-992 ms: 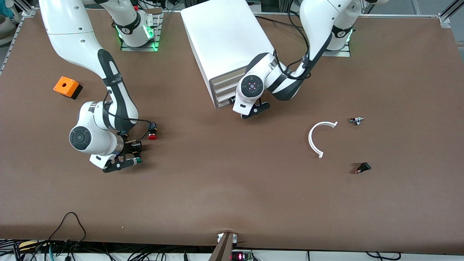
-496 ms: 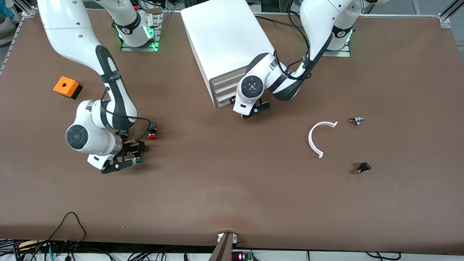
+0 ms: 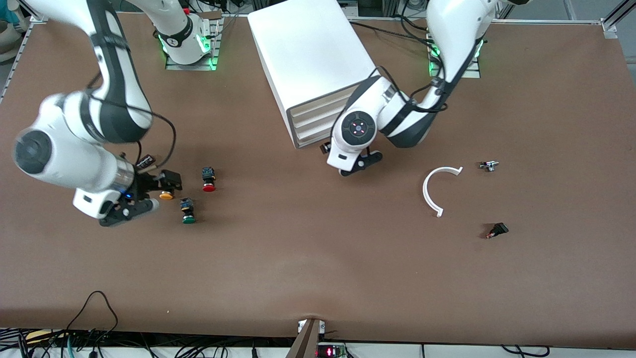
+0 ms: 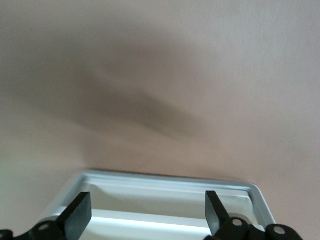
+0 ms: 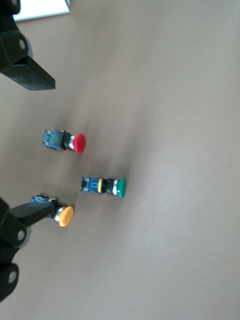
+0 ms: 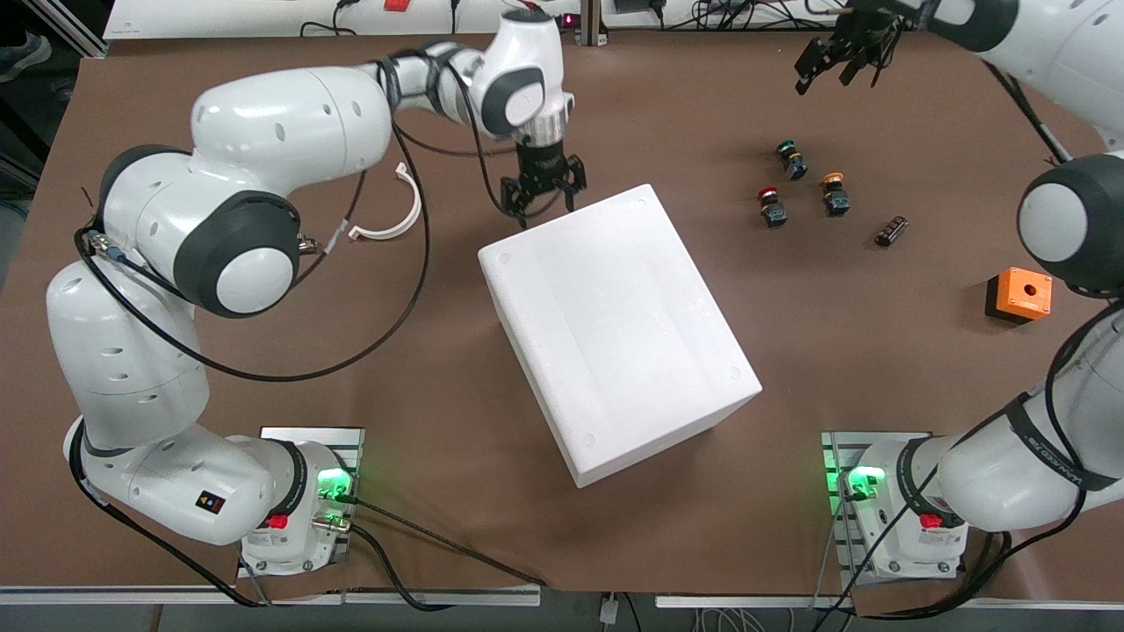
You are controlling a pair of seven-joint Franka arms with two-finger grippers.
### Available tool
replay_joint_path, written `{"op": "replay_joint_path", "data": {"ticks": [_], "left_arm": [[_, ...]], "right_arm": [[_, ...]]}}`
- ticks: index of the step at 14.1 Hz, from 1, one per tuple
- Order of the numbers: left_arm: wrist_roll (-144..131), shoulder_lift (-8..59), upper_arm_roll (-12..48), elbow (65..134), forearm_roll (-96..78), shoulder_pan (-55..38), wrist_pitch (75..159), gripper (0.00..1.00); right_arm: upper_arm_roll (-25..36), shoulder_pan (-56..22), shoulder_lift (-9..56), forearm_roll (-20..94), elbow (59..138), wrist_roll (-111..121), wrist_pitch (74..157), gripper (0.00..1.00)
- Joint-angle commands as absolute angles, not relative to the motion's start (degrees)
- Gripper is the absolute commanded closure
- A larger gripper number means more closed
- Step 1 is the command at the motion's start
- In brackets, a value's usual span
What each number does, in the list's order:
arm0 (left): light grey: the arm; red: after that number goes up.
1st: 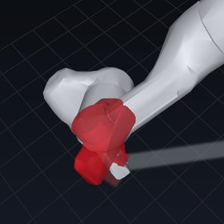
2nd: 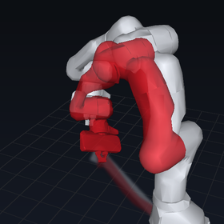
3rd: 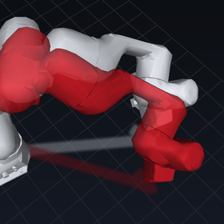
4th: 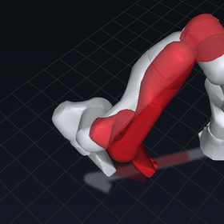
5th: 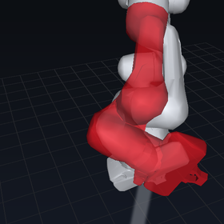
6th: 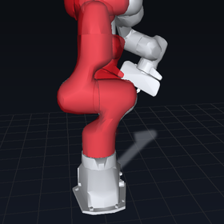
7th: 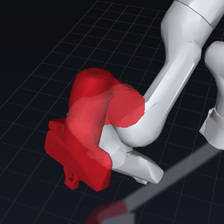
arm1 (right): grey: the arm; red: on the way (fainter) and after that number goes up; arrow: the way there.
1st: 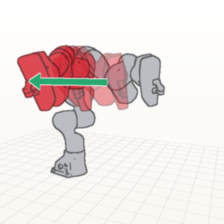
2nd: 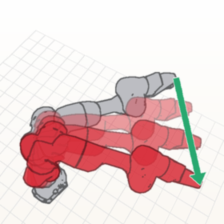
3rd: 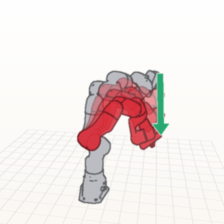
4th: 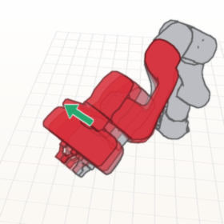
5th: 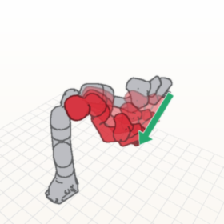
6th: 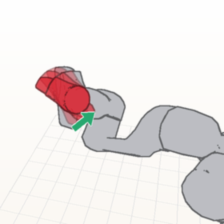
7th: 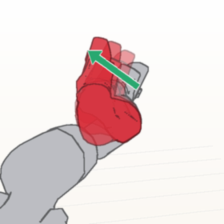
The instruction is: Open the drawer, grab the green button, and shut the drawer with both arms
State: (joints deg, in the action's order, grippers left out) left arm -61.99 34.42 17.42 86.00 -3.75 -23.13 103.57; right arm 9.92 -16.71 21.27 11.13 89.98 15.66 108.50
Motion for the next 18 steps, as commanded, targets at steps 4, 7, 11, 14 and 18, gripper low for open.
{"op": "replay_joint_path", "data": {"ticks": [4, 7, 11, 14, 18], "left_arm": [[-44.06, 33.23, 17.4, 80.33, 5.68, -18.46, 91.95, 0.0], [-36.16, 29.81, 17.31, 80.33, 9.58, -15.92, 89.91, 0.0], [-13.06, 24.97, 17.31, 79.98, 9.58, -7.67, 88.86, 0.0], [-4.24, 20.85, 15.92, 80.68, 9.4, -5.54, 88.94, 0.0], [2.1, 11.89, 5.83, 86.55, 3.44, -7.9, 88.68, 0.0]], "right_arm": [[9.93, -11.45, 12.49, 10.9, 90.79, 16.34, 103.2, 0.0], [9.84, -5.29, 8.63, 9.14, 90.7, 22.82, 97.93, 0.0], [9.67, -3.6, 4.92, -0.21, 90.09, 27.07, 94.14, 0.0], [8.09, -4.13, 5.45, -5.28, 85.08, 29.26, 91.59, 0.0], [8.7, -3.87, 5.27, -5.19, 84.99, 33.21, 91.32, 0.0]]}}
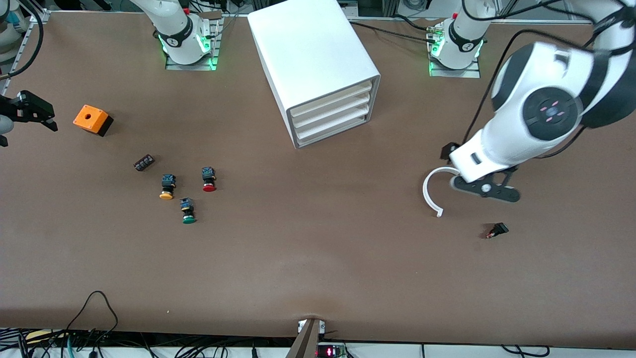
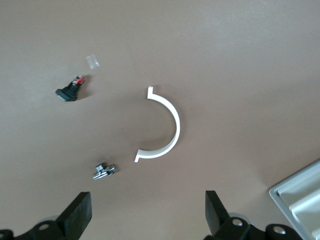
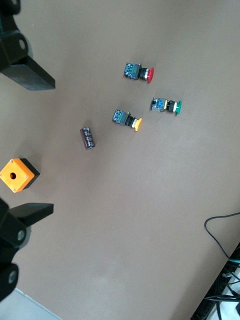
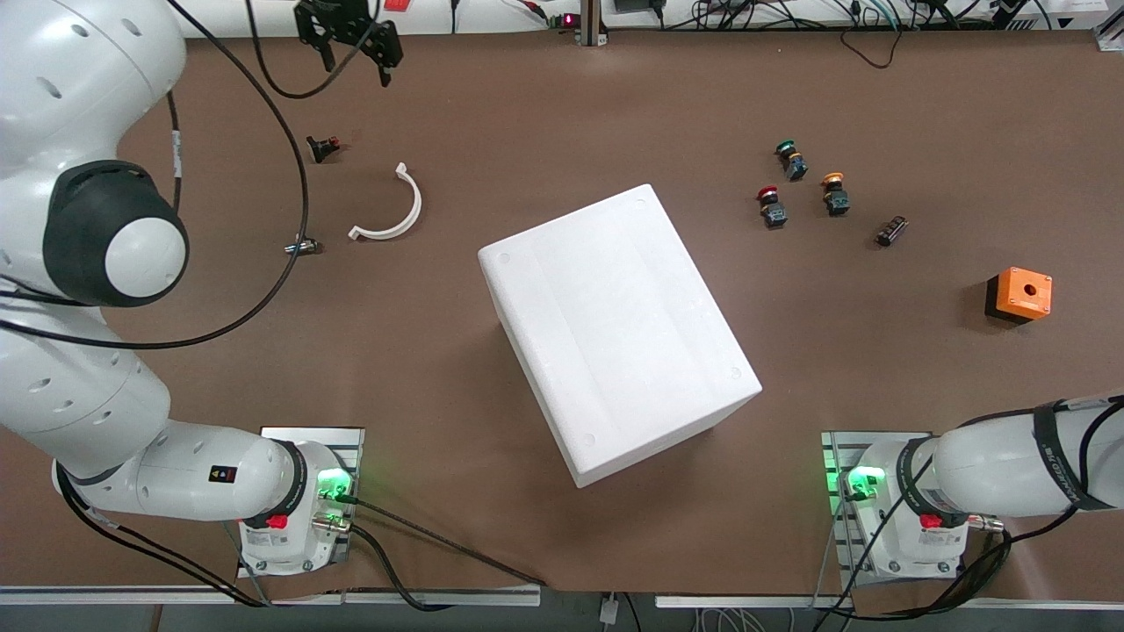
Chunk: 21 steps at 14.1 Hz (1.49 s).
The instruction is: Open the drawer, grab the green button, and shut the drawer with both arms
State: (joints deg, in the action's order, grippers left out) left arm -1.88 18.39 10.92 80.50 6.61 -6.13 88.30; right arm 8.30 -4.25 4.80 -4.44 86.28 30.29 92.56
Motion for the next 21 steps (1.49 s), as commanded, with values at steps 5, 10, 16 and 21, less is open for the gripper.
{"op": "replay_joint_path", "data": {"ticks": [5, 10, 16, 21], "left_arm": [[0.62, -0.16, 3.96, 96.93, 3.08, -4.06, 91.76, 0.0], [-0.79, 0.35, 3.96, 96.43, 3.69, -3.16, 89.91, 0.0], [-0.44, 0.79, 4.05, 95.71, 3.87, -3.08, 89.56, 0.0], [-0.62, 0.44, 4.39, 95.71, 3.78, -2.55, 90.09, 0.0]], "right_arm": [[13.52, -3.6, 5.36, 0.51, 84.99, 32.96, 89.57, 0.0], [14.86, -3.95, 4.31, 0.88, 84.9, 21.58, 87.72, 0.0], [13.36, -4.13, 3.96, 0.09, 84.9, 25.67, 86.3, 0.0], [12.92, -3.17, -0.53, 0.18, 89.3, 25.05, 89.73, 0.0]]}}
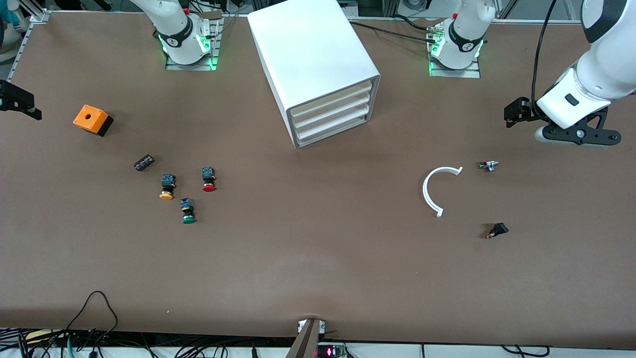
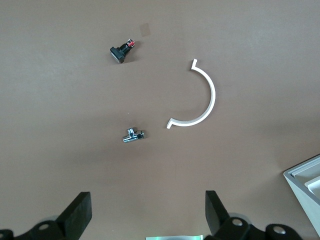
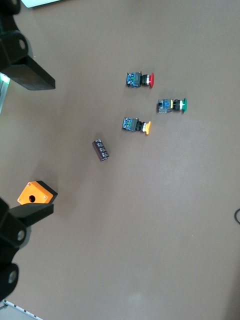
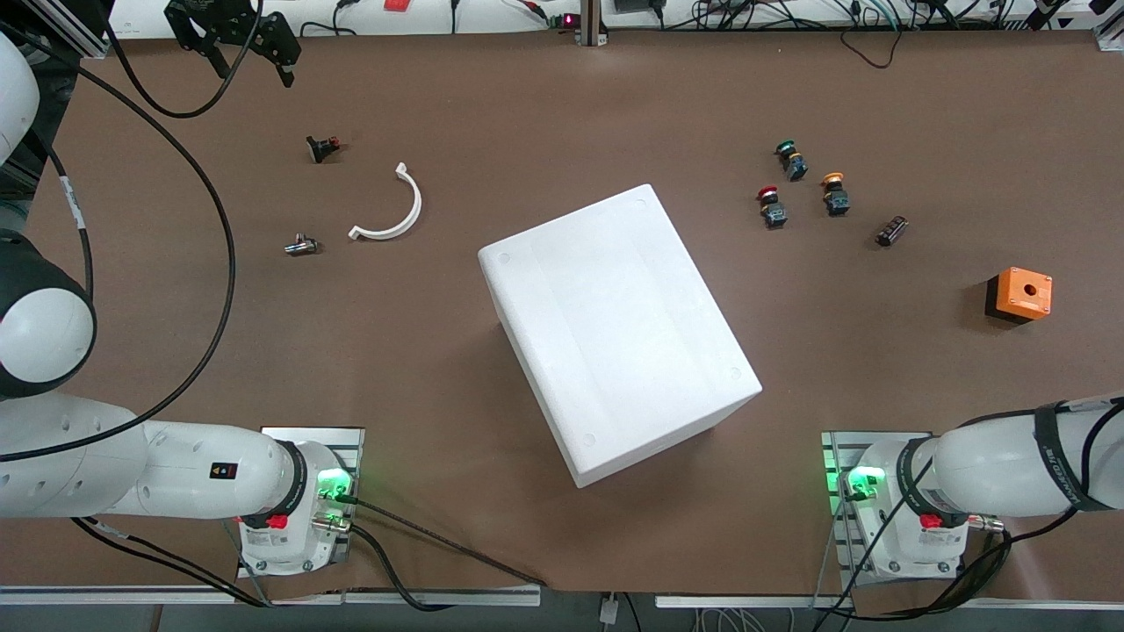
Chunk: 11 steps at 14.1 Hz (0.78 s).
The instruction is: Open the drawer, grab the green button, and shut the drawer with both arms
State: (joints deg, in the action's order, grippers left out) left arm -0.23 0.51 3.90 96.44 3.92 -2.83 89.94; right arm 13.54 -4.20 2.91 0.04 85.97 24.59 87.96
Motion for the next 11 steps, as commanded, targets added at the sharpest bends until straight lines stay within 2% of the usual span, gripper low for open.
{"op": "replay_joint_path", "data": {"ticks": [1, 3, 11], "left_arm": [[-0.79, 0.35, 4.48, 95.63, 3.78, -2.46, 90.09, 0.0], [-1.14, 0.18, 5.09, 95.71, 4.13, -2.64, 90.26, 0.0], [-2.2, -1.23, 5.01, 95.89, 3.43, -2.29, 93.42, 0.0]], "right_arm": [[12.05, -1.34, -0.53, 0.35, 89.3, 25.48, 89.65, 0.0], [7.58, 1.75, -0.53, -0.17, 89.56, 25.05, 90.09, 0.0], [7.47, 1.76, 0.09, 0.61, 88.68, 24.79, 90.18, 0.0]]}}
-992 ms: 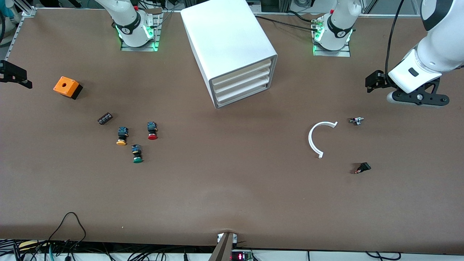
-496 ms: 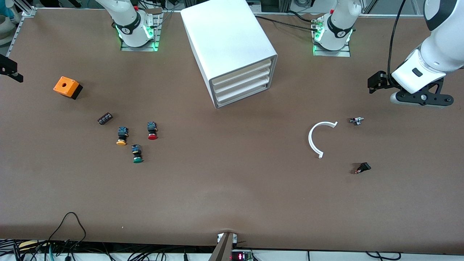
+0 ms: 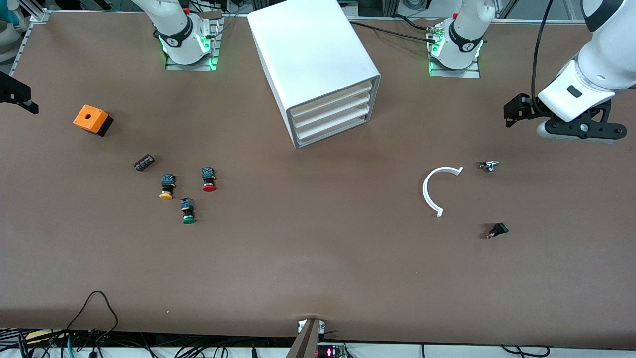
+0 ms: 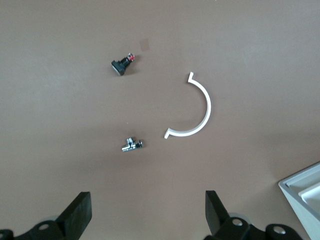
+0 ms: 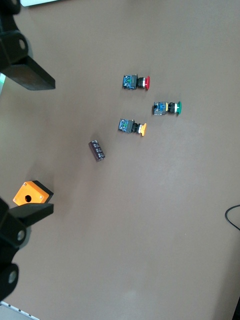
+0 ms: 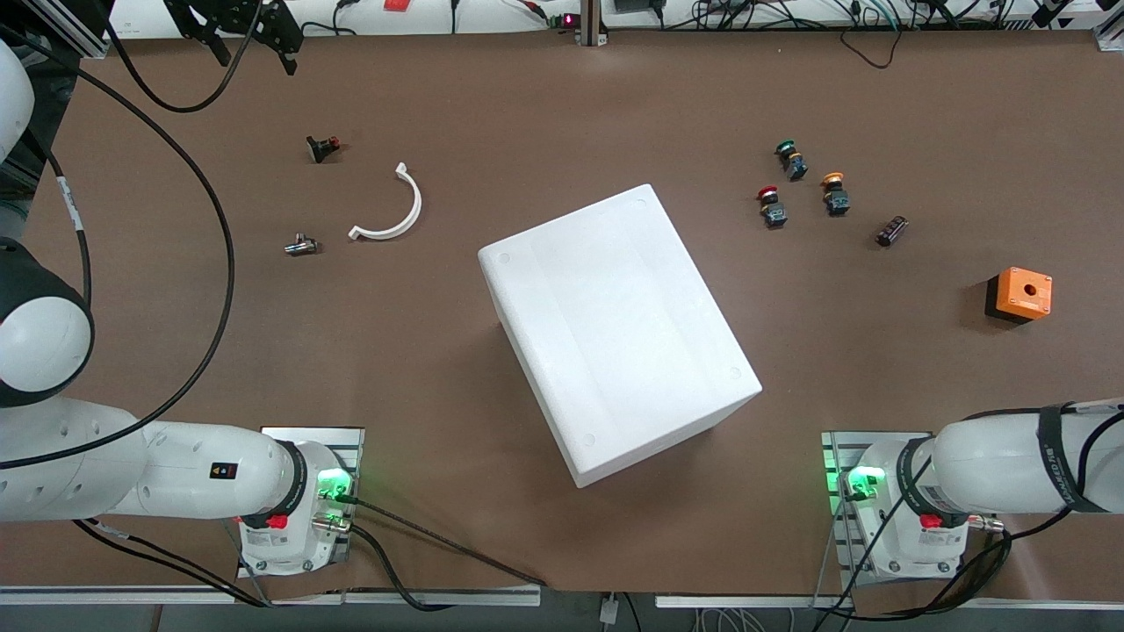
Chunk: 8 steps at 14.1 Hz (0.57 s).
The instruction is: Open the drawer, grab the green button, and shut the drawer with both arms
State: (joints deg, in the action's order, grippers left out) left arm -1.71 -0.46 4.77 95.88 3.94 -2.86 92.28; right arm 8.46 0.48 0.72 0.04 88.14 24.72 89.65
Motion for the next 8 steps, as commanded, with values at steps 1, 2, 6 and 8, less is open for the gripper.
{"op": "replay_joint_path", "data": {"ticks": [1, 2, 6, 8], "left_arm": [[-2.2, -1.23, 5.01, 96.06, 3.17, -2.02, 94.47, 0.0], [-2.2, -1.23, 4.92, 96.15, 1.77, -1.93, 95.0, 0.0], [-2.2, -0.97, 4.83, 96.5, 0.62, -1.93, 95.89, 0.0], [-2.2, -1.14, 4.83, 96.33, 0.62, -1.93, 95.71, 0.0]], "right_arm": [[7.38, 1.76, 0.35, 0.62, 88.77, 24.79, 90.09, 0.0], [7.21, 1.58, 1.13, 0.7, 88.68, 24.79, 89.91, 0.0], [6.94, 0.09, 1.76, 0.7, 88.59, 20.21, 89.65, 0.0], [7.03, 0.18, 1.76, 0.7, 88.68, 22.84, 89.56, 0.0]]}}
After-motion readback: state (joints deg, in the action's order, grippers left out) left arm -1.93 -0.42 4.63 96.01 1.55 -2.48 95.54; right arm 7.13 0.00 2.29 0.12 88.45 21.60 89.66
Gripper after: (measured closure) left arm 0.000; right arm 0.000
